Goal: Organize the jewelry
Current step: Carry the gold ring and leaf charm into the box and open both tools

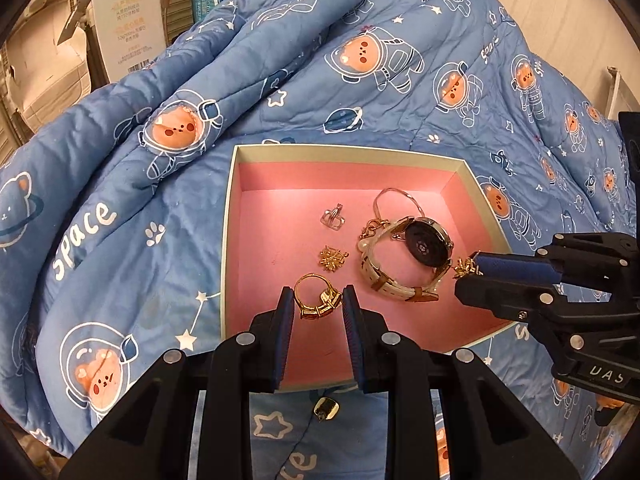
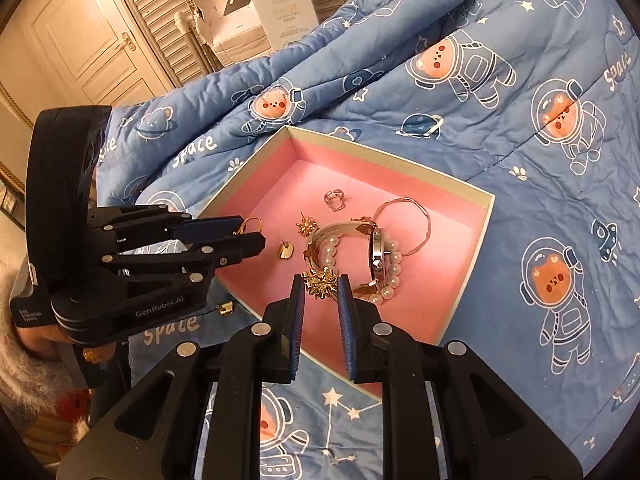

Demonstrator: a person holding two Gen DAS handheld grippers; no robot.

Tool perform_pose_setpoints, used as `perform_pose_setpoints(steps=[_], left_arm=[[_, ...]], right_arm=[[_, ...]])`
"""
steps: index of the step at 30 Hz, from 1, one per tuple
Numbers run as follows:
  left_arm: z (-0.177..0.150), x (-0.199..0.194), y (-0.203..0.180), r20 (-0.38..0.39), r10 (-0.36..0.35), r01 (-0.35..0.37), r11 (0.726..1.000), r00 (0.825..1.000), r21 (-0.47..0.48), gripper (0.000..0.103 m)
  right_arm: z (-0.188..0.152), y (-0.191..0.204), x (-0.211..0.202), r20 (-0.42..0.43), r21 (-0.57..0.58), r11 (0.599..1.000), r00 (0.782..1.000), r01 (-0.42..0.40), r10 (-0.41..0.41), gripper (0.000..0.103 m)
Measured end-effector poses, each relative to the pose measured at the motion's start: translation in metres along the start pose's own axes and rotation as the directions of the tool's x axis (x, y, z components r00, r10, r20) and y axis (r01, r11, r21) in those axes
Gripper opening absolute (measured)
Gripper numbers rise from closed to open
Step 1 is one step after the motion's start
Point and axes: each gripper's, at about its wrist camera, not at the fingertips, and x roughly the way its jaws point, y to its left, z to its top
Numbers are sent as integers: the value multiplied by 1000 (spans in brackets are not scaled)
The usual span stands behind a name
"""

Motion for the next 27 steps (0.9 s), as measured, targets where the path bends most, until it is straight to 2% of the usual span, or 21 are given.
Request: perform_pose_setpoints(steps=[10, 14, 17, 21, 27], left_arm=[[4, 12, -5, -32, 30, -28, 999, 999, 42, 24], [0, 9, -5, -31, 15, -14, 999, 999, 47, 24], [-2, 10, -6, -40, 15, -13, 998, 999, 68, 24], [0, 10, -8, -54, 3, 1, 997, 999, 79, 24], [3, 15, -15, -88, -31, 40, 994, 996, 104, 24]], right_arm=[[12, 3, 31, -46, -7, 999, 998, 51, -52, 17], [11, 1, 25, -46, -4, 1000, 999, 5, -5, 17], [7, 5, 23, -95, -42, 998, 995, -46, 42, 17], [2, 7, 20, -151, -73, 997, 988, -38, 26, 17], [2, -9, 30, -254, -28, 1000, 967, 1, -8, 17]])
